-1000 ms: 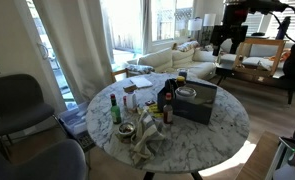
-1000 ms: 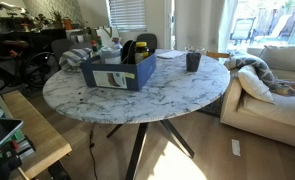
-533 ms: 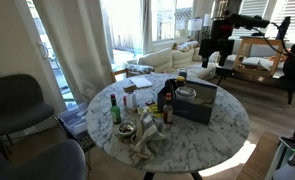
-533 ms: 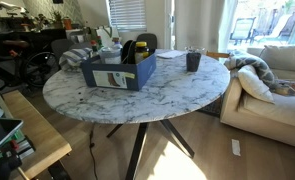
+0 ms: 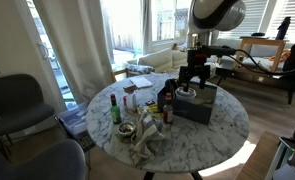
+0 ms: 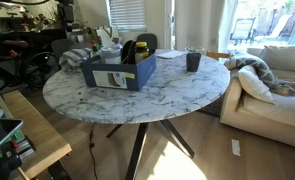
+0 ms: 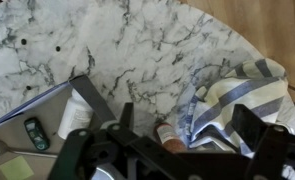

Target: Put the cloth in the box

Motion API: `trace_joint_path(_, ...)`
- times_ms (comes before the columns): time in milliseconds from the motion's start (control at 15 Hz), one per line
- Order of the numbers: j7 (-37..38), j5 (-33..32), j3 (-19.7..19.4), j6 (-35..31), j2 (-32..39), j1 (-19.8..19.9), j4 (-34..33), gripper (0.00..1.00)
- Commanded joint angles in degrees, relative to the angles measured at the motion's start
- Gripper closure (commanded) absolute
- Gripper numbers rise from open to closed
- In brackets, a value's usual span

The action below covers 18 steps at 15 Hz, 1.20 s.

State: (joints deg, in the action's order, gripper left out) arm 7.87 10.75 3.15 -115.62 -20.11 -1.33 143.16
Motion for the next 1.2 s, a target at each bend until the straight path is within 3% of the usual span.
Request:
trace_joint_path(0,0.04,-0.08,-0.34,0.14,-0.61,-0.09,-0.07,0.00)
trace_joint_path(333,0.04,-0.08,-0.38,0.25,-1.50,-0.07,-0.04,0.00)
trace_joint_path(667,2.30,8.68,2.55,-16.79,14.11,-3.86,-4.96,0.00)
trace_joint_path(800,1.84,10.95,4.25,-17.46,20.15,-6.09,-7.52,0.00)
trace_joint_path(933,0.93,11.66,5.59,-13.82,24.26,-7.33,-10.79,0.00)
trace_joint_path(1000,1.30,10.05,4.97,-16.33,19.32,-6.44,-6.55,0.00)
trace_joint_path(1133,1.32,10.11,5.54,-16.55,21.80,-7.01,-7.85,0.00)
